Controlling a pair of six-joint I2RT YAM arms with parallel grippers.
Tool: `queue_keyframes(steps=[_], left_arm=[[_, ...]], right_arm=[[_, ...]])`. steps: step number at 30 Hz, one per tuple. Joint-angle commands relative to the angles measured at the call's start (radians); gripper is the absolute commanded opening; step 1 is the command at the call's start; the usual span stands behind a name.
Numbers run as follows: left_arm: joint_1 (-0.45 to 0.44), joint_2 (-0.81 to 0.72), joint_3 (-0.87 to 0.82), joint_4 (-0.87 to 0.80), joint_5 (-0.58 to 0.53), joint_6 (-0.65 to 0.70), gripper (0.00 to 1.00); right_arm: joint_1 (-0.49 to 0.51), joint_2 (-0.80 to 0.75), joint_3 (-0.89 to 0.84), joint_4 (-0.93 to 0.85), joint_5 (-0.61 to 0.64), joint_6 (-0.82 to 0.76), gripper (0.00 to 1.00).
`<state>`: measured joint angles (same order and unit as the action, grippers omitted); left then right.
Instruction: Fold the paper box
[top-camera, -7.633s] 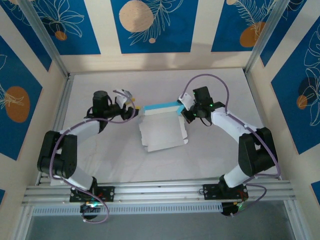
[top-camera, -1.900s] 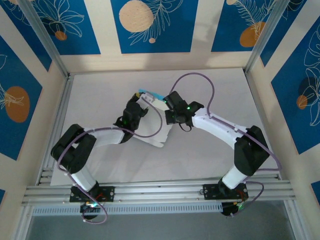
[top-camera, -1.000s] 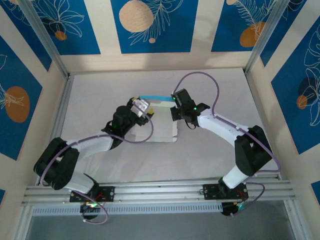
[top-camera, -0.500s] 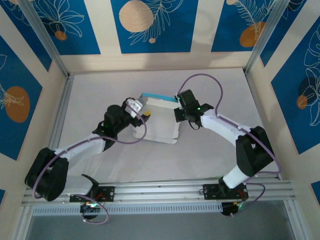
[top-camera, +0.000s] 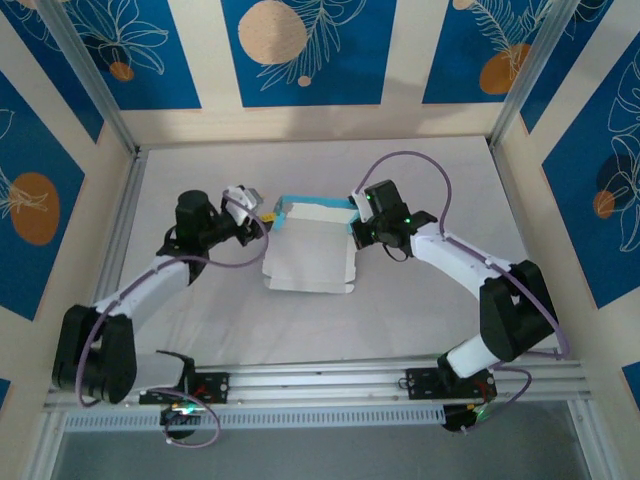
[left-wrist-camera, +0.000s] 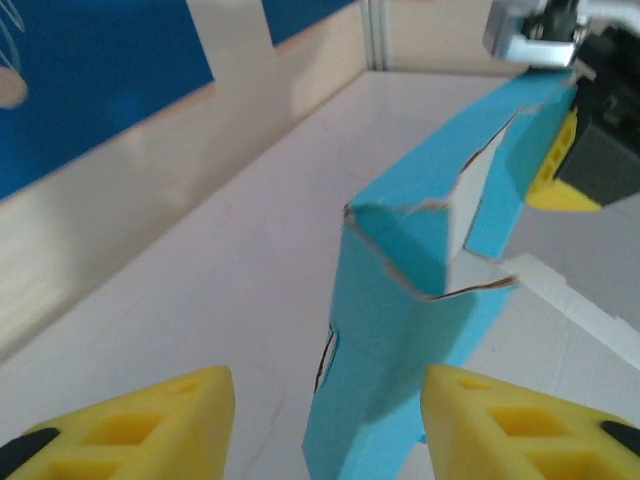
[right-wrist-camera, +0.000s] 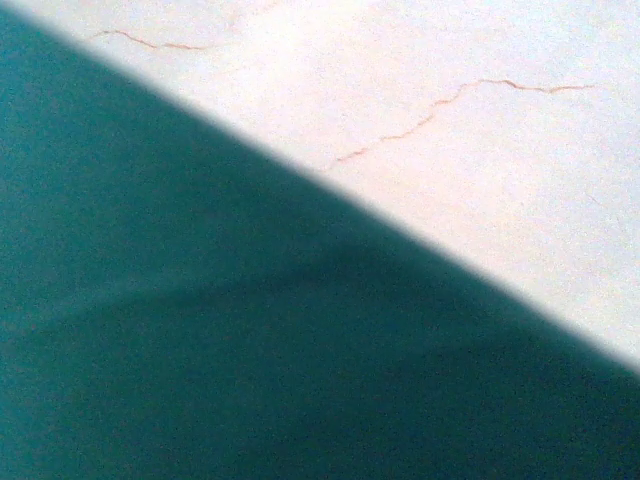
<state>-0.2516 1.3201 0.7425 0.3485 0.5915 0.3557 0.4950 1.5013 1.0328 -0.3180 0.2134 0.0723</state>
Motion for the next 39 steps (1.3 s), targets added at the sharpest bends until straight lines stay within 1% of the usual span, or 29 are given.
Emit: queue_keyframes(steps=[1,3,5,10,14,21,28,33,39], left_arm=[[0.014,0.034,0.039,-0.055,0.12,0.066,0.51],[0.012,0.054,0.059,-0.082,0.156,0.075,0.5],[0.012,0.066,0.058,-0.079,0.153,0.073,0.49],[0.011,0.067,0.023,-0.024,0.047,0.076,0.42],[0.011,0.072,0.017,0.001,0.003,0.079,0.36],[-0.007,0.091,0.029,0.045,-0.057,0.062,0.34],[-0.015,0.099,0.04,0.053,-0.098,0.062,0.34],[-0.018,0.1,0.038,0.061,-0.118,0.065,0.29],[-0.029,0.1,0.04,0.085,-0.18,0.058,0.23]], right_arm=[[-0.002,-0.036,-0.001,0.022,-0.042,-0.027,0.0],[-0.002,-0.037,0.003,0.021,-0.041,-0.025,0.0],[-0.002,-0.036,0.004,0.022,-0.04,-0.023,0.0],[0.001,-0.037,0.01,0.021,-0.048,-0.015,0.0],[0.013,-0.033,0.018,0.014,-0.044,-0.012,0.0],[0.046,-0.029,0.041,-0.005,-0.027,-0.009,0.0],[0.073,-0.033,0.051,-0.018,-0.02,-0.003,0.0],[0.089,-0.033,0.059,-0.025,-0.02,-0.002,0.0],[0.124,-0.03,0.064,-0.029,-0.005,0.0,0.0]])
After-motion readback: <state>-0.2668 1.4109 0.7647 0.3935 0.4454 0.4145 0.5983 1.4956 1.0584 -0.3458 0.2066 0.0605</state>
